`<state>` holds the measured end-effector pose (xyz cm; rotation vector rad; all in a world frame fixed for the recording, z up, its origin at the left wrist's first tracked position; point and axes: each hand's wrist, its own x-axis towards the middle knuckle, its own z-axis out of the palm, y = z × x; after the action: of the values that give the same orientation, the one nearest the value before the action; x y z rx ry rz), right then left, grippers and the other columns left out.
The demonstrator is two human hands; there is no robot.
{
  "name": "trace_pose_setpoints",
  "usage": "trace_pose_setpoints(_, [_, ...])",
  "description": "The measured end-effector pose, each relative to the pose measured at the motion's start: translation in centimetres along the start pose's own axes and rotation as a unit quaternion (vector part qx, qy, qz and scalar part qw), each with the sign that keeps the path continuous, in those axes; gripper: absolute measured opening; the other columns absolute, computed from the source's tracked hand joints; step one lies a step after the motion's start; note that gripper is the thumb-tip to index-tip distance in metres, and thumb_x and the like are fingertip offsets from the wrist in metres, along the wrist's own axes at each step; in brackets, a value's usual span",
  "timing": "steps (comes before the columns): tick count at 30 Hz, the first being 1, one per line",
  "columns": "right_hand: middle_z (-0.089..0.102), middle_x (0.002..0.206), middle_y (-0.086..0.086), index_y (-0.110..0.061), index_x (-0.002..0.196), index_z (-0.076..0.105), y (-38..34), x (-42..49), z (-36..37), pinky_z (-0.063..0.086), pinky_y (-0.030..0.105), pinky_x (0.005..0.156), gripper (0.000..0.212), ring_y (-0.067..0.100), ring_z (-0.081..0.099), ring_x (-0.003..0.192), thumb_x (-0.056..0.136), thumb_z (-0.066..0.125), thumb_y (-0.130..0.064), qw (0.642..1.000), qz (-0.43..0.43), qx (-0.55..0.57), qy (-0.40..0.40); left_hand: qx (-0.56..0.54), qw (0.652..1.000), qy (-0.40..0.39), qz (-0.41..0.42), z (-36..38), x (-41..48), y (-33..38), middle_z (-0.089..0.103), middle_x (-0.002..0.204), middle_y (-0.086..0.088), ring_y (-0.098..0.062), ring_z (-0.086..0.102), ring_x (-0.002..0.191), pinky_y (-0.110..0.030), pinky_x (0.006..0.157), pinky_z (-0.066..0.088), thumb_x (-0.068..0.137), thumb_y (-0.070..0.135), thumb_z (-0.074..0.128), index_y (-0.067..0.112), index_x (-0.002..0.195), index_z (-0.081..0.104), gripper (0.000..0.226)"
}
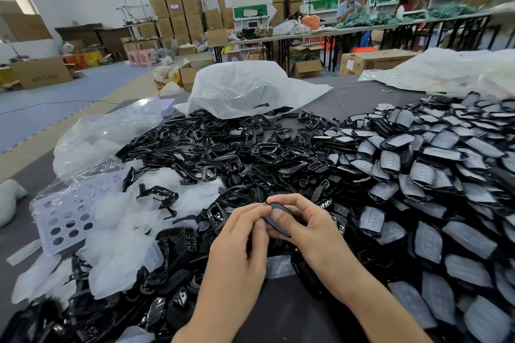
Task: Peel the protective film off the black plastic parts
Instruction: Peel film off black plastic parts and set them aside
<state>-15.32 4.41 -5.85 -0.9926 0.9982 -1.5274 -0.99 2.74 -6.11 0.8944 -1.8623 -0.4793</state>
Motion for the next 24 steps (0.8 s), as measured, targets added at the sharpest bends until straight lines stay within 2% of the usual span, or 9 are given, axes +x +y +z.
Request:
trace_pose_setpoints(3, [0.074, 0.097, 0.013, -0.008, 0.109, 0.069, -0.03, 0.05, 0.06, 0.058, 0.022, 0.078, 0.017, 0.019, 0.075, 0.087, 0.097, 0.059, -0.002, 1.0, -0.01, 0.009, 0.018, 0.019, 1.0, -0.003, 0.013, 0.31, -0.11, -0.24, 0.059, 0.129, 0.017, -0.001, 0.056, 0.122, -0.012, 0.099, 0.042, 0.102, 0.016, 0.046, 0.017, 0.125, 0.066, 0.03])
trace_pose_setpoints(10, [0.076, 0.096, 0.005, -0.01, 0.108, 0.07, 0.05, 0.11, 0.01, 0.058, 0.02, 0.076, 0.019, 0.022, 0.076, 0.092, 0.098, 0.058, 0.0, 0.999, -0.023, 0.009, 0.034, -0.003, 1.0, -0.026, -0.002, 0.87, -0.52, 0.26, 0.05, 0.141, 0.021, 0.003, 0.047, 0.132, -0.007, 0.103, 0.035, 0.1, 0.015, 0.045, 0.017, 0.137, 0.056, 0.039])
trace_pose_setpoints(12, [0.076, 0.097, 0.005, -0.011, 0.108, 0.07, 0.13, 0.16, -0.05, 0.058, 0.02, 0.077, 0.019, 0.021, 0.075, 0.091, 0.098, 0.058, 0.0, 0.999, -0.024, -0.003, 0.039, -0.023, 0.999, -0.024, -0.011, 0.86, -0.42, 0.25, 0.053, 0.137, 0.024, 0.003, 0.049, 0.13, -0.007, 0.102, 0.037, 0.1, 0.005, 0.049, 0.021, 0.13, 0.061, 0.036])
trace_pose_setpoints(16, [0.075, 0.098, 0.006, -0.015, 0.106, 0.071, 0.2, 0.2, -0.15, 0.058, 0.022, 0.078, 0.02, 0.017, 0.073, 0.092, 0.098, 0.059, -0.002, 0.998, -0.03, -0.036, 0.048, -0.122, 0.989, -0.04, -0.069, 0.52, -0.18, 0.39, 0.062, 0.127, 0.022, -0.002, 0.061, 0.116, -0.007, 0.087, 0.044, 0.096, -0.006, 0.053, 0.028, 0.097, 0.068, 0.038])
trace_pose_setpoints(19, [0.076, 0.094, 0.004, -0.011, 0.107, 0.071, 0.09, 0.19, -0.08, 0.058, 0.02, 0.074, 0.017, 0.017, 0.074, 0.085, 0.097, 0.061, -0.002, 0.998, -0.029, -0.013, 0.046, -0.187, 0.977, -0.043, -0.096, 0.41, -0.25, 0.49, 0.069, 0.118, 0.014, -0.01, 0.067, 0.11, -0.012, 0.088, 0.049, 0.097, -0.006, 0.05, 0.031, 0.11, 0.063, 0.042])
trace_pose_setpoints(21, [0.076, 0.092, 0.004, -0.009, 0.108, 0.07, 0.05, 0.13, -0.06, 0.057, 0.019, 0.072, 0.016, 0.015, 0.074, 0.082, 0.096, 0.063, -0.003, 0.998, -0.031, -0.008, 0.046, -0.195, 0.975, -0.04, -0.101, 0.37, -0.24, 0.52, 0.07, 0.117, 0.016, -0.006, 0.066, 0.112, -0.011, 0.09, 0.049, 0.097, -0.006, 0.05, 0.03, 0.12, 0.061, 0.044])
trace_pose_setpoints(24, [0.077, 0.095, 0.009, -0.007, 0.108, 0.07, 0.01, 0.04, 0.05, 0.057, 0.019, 0.071, 0.014, 0.014, 0.073, 0.08, 0.095, 0.064, -0.004, 0.998, -0.034, -0.011, 0.049, -0.187, 0.976, -0.041, -0.102, 0.29, -0.25, 0.5, 0.069, 0.117, 0.021, -0.001, 0.065, 0.111, -0.009, 0.089, 0.048, 0.096, -0.008, 0.05, 0.031, 0.123, 0.06, 0.049])
